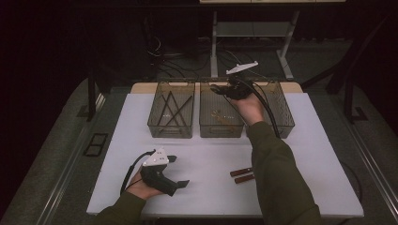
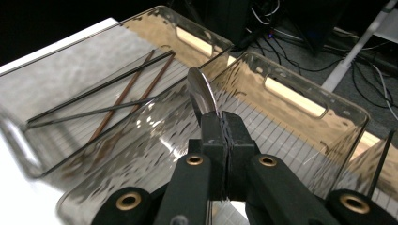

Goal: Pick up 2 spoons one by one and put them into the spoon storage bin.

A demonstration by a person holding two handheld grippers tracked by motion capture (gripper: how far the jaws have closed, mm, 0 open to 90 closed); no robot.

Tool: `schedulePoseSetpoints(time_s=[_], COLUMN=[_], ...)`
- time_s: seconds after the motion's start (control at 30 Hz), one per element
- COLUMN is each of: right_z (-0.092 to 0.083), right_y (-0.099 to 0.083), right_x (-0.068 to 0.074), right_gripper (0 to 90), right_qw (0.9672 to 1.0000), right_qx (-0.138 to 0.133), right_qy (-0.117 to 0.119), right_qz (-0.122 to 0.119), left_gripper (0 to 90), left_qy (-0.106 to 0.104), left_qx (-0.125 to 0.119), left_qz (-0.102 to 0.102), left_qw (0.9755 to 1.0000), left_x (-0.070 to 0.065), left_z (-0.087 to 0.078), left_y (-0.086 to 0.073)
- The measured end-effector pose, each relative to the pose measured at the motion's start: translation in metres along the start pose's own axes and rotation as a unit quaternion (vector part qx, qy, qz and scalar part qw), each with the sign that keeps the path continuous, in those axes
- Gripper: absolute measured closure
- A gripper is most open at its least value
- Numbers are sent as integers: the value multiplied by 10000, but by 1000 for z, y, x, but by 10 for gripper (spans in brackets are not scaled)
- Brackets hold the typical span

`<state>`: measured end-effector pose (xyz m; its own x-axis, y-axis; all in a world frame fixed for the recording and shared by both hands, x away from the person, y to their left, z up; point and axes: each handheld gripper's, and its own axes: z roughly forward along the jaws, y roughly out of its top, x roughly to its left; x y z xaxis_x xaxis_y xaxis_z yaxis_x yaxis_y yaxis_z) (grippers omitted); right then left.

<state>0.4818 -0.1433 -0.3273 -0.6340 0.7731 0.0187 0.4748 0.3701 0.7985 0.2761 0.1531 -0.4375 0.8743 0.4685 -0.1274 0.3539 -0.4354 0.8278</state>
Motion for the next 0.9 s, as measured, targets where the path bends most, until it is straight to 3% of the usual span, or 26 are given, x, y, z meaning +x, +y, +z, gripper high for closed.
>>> schedulePoseSetpoints(time_s=[0.33, 0.5, 0.7, 0.77, 0.9], right_z=[27, 39, 46, 48, 44], right_y=[-1, -11, -26, -29, -30], right_x=[-6, -5, -8, -8, -9], right_gripper=[891, 891, 886, 837, 705], right_qw=[9997, 9998, 9989, 9983, 9984], right_qx=[-104, 91, 360, 497, 494], right_qy=[-73, -135, -154, -226, -183], right_qz=[232, 142, 237, 198, 220], left_gripper=[0, 0, 0, 0, 0], left_qy=[-30, -45, -49, -47, -50], left_qx=[-44, -32, -19, -21, -21], left_qz=[-11, -13, 38, 53, 33], left_qw=[10000, 10000, 10000, 10000, 10000], left_x=[0, 1, 0, 1, 0], left_z=[0, 0, 0, 0, 0], left_y=[0, 0, 0, 0, 0])
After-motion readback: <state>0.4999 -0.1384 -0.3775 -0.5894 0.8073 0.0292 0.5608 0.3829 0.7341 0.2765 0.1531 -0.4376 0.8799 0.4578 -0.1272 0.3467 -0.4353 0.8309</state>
